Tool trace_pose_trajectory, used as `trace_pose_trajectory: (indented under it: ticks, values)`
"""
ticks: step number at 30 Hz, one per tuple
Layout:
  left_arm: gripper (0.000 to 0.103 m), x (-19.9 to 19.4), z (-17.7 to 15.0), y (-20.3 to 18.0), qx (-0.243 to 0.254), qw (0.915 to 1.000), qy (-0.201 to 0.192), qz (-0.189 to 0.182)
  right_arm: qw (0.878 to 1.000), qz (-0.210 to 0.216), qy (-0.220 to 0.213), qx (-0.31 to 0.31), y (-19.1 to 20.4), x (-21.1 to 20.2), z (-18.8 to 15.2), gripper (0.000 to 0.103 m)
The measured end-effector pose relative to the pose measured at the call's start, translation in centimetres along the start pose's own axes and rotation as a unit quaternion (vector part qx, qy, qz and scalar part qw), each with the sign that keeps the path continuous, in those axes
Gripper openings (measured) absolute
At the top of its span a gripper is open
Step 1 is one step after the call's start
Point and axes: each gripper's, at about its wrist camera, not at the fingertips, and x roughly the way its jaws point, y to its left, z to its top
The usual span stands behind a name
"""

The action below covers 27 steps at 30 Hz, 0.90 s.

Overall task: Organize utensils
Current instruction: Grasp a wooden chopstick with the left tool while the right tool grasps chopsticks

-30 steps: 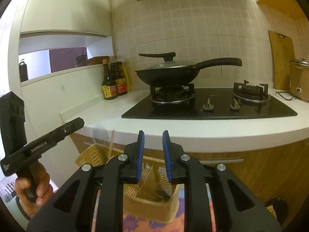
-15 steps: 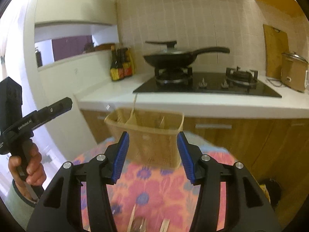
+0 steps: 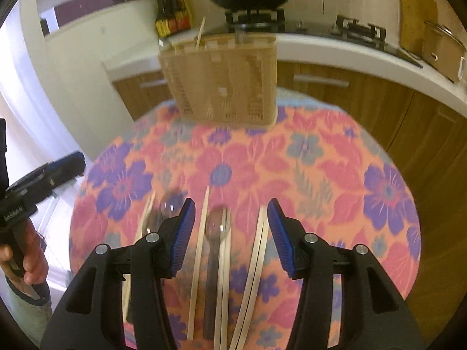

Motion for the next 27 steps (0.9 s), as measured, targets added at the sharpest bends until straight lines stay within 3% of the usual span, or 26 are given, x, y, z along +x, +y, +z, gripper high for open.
trace_pose_trajectory:
  ticks: [5,10,15,27]
  values:
    - [0.045,2.6,-2.2,0.6,-0.009,0.9967,0.080,0.004,0.999,-0.012,0.030,0.008,-0.5,1.1,-1.8,0.040]
    - [0.034,5.1,-4.5,0.0,0.010,0.9881,0.149,0.035,0.998,-0.017,0.055,0.034,-2.3,2.1,-2.9,0.035]
    - [0.034,5.6,-5.2,-0.6,0.012,0.9860,0.161,0.041,0.997,-0.018,0.065,0.046,-3.3,2.4,-3.7,0.035]
    - [0.037,6.4,-5.3,-2.8,0.053,0.9767,0.171,0.119,0.996,-0.033,0.071,0.050,-3.7,3.1,-4.3,0.035]
